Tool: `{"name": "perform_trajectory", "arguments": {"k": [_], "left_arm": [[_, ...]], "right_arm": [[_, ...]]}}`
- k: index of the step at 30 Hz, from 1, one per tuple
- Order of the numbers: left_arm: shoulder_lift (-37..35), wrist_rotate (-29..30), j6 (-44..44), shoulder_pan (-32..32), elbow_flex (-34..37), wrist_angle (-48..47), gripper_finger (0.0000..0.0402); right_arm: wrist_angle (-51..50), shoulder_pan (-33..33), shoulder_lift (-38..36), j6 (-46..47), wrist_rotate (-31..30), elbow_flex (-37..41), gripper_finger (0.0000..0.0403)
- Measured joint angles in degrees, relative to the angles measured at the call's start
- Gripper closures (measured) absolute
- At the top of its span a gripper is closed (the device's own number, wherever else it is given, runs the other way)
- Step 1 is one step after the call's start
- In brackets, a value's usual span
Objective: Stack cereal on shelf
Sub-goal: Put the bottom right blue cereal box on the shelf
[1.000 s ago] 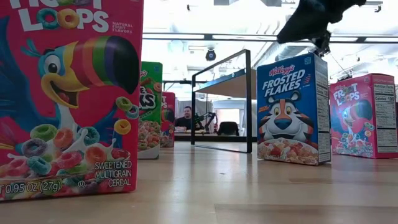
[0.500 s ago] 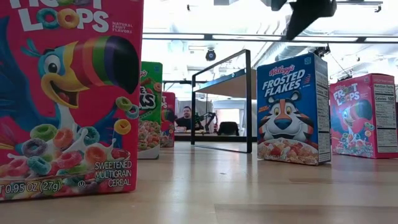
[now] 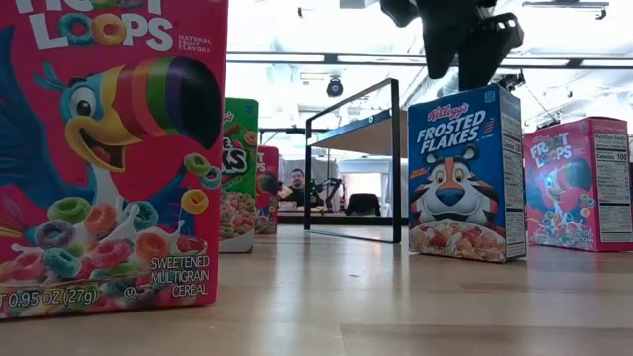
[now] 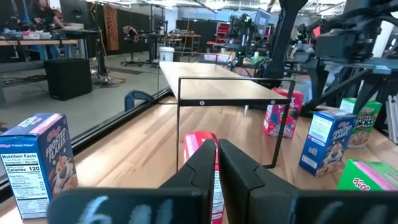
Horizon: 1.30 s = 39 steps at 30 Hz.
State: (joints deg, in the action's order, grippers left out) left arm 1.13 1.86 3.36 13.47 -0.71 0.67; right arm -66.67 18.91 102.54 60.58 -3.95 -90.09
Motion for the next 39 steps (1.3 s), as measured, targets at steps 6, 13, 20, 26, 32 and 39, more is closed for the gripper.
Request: {"name": "perform_trajectory", "arguments": {"k": [6,13,20,26,32,39], "left_arm": [[0.0,-0.1,0.0,0.0,0.0,0.0,0.0390],[0.0,-0.1,0.5,0.0,0.0,0.0,0.0390],[0.0,-0.1,0.5,0.0,0.0,0.0,0.0390],[0.0,-0.1,0.5,0.0,0.0,0.0,0.0390],[0.0,-0.1,-1.1,0.0,0.0,0.0,0.0390],[0.0,0.1,-4.6,0.0,0.0,2.8,0.0390]], "right_arm": [[-1.4,-0.7,0.3,0.7,0.2,0.2,0.0091],[-0.9,-0.4,3.0,2.3,3.1,0.2,0.0104],[0.1,-0.1,5.3,2.2,4.5,0.3,0.0148],[0.7,-0.1,5.2,1.8,4.5,0.3,0.0211],[2.6,-0.1,5.2,-2.6,4.5,0.3,0.0264],[0.4,-0.1,5.0,-10.3,5.1,-3.1,0.0267]]}}
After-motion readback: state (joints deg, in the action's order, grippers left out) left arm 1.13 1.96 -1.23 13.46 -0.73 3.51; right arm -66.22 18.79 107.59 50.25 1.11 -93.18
